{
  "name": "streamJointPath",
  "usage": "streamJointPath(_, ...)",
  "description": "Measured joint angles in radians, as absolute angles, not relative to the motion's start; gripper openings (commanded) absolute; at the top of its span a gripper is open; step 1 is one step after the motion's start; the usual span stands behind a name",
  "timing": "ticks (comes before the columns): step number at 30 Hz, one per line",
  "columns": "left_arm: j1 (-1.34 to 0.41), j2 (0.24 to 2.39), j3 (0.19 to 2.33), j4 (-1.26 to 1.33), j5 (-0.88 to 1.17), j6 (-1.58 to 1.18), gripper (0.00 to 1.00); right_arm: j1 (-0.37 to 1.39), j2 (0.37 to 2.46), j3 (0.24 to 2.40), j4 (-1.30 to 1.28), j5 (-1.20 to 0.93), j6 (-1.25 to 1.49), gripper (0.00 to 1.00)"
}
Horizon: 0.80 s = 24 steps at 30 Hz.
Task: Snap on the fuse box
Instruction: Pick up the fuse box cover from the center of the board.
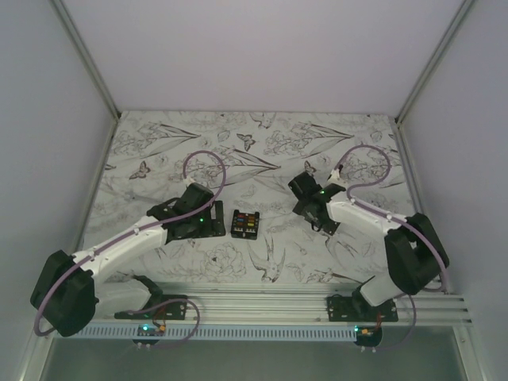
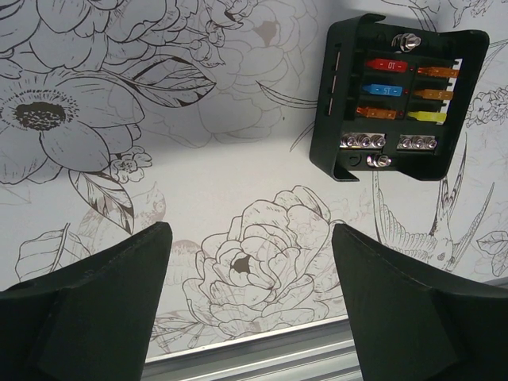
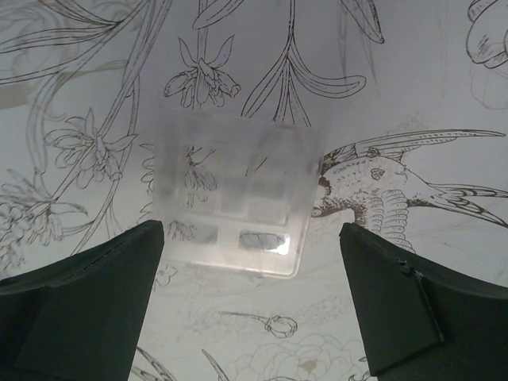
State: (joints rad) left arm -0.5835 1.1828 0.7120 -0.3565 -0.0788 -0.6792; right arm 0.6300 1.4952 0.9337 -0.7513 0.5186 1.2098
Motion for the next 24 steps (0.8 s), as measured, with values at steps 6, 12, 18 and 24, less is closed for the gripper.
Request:
streamJointPath(6,-0.589,1.182,0.707,-0.356,-0.082,-0.678,0.86,0.618,1.586,0.960,-0.731,0.515,1.213,1.00)
streamJointPath(12,-0.590,1.182,0.707,-0.355,-0.084,-0.675,0.86,0.614,1.625,0.975,-0.705,0.514,1.205,1.00)
streamJointPath(18,-0.593,1.176,0.707,-0.355,-0.084,-0.672,0.86,0.603,1.653,0.982,-0.694,0.506,1.196,1.00)
streamJointPath(24,-0.594,1.175,0.707,-0.355,-0.084,-0.672,0.86,0.599,1.677,0.982,-0.686,0.502,1.179,0.98)
